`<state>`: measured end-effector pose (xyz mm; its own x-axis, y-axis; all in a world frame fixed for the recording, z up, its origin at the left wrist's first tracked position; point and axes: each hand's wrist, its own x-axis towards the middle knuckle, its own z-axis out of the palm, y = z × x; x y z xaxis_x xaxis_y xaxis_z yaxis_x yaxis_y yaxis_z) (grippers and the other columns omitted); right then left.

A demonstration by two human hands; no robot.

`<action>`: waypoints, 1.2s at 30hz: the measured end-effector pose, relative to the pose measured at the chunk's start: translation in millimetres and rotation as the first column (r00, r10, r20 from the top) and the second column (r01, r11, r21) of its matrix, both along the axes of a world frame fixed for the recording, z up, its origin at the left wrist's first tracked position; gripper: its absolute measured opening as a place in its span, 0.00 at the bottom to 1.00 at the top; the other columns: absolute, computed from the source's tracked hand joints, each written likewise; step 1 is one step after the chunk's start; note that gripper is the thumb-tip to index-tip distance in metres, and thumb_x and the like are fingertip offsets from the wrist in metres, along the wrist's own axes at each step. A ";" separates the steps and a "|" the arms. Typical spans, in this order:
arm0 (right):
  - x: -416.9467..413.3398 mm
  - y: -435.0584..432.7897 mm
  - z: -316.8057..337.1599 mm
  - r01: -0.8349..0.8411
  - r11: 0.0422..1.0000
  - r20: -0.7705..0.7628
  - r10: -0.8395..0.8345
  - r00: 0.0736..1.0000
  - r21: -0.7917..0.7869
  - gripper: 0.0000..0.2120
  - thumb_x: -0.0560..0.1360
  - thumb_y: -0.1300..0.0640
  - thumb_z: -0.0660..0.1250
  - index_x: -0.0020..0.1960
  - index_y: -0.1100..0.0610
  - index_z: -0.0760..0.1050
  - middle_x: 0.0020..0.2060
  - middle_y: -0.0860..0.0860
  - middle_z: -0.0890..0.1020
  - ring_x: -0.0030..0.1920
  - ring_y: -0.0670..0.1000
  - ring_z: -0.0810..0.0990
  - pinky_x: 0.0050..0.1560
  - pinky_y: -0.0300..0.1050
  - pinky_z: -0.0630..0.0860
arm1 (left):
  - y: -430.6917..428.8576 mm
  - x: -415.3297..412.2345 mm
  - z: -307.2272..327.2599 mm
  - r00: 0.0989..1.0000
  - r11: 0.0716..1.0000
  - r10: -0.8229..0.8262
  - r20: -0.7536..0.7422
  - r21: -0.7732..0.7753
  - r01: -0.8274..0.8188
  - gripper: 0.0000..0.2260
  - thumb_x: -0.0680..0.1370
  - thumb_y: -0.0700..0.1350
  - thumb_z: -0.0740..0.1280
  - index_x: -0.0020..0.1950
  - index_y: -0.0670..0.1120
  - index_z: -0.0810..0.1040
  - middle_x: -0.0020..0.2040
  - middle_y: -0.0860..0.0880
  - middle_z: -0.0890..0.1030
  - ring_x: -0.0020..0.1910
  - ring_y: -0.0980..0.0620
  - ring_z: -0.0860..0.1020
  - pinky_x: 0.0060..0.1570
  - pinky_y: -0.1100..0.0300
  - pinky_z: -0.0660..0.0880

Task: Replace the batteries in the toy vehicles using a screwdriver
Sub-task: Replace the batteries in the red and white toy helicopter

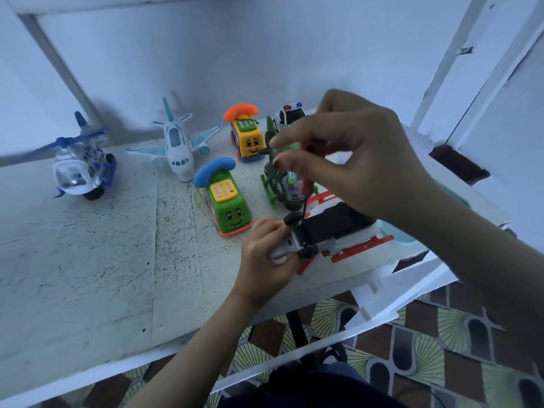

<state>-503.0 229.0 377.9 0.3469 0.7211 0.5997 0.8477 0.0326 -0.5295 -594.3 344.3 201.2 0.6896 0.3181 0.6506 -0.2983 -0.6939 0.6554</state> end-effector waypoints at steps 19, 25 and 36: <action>3.1 1.1 -0.4 0.193 0.979 0.234 -0.173 0.957 -0.066 0.22 0.79 0.45 0.58 0.62 0.60 0.77 0.43 0.51 0.73 0.38 0.46 0.74 0.43 0.41 0.72 | -0.6 -0.1 -0.5 1.000 1.000 -0.012 0.008 0.009 0.012 0.16 0.72 0.48 0.72 0.56 0.42 0.82 0.48 0.49 0.80 0.50 0.50 0.75 0.50 0.62 0.72; 4.0 -8.9 5.7 -0.124 0.983 -0.266 0.085 0.960 -0.137 0.25 0.78 0.60 0.55 0.75 0.56 0.61 0.65 0.56 0.76 0.63 0.54 0.76 0.63 0.49 0.74 | -0.7 0.6 0.0 1.000 1.000 -0.013 0.019 -0.006 0.013 0.17 0.72 0.48 0.72 0.58 0.43 0.80 0.50 0.51 0.79 0.51 0.50 0.75 0.51 0.62 0.73; -1.8 -1.2 0.0 0.254 0.967 0.362 -0.238 0.902 0.001 0.20 0.78 0.46 0.61 0.59 0.60 0.79 0.42 0.56 0.79 0.43 0.54 0.78 0.41 0.51 0.76 | -0.2 1.1 -1.3 1.000 1.000 -0.011 0.008 -0.004 0.011 0.16 0.73 0.49 0.72 0.57 0.44 0.81 0.50 0.51 0.79 0.50 0.49 0.75 0.50 0.61 0.73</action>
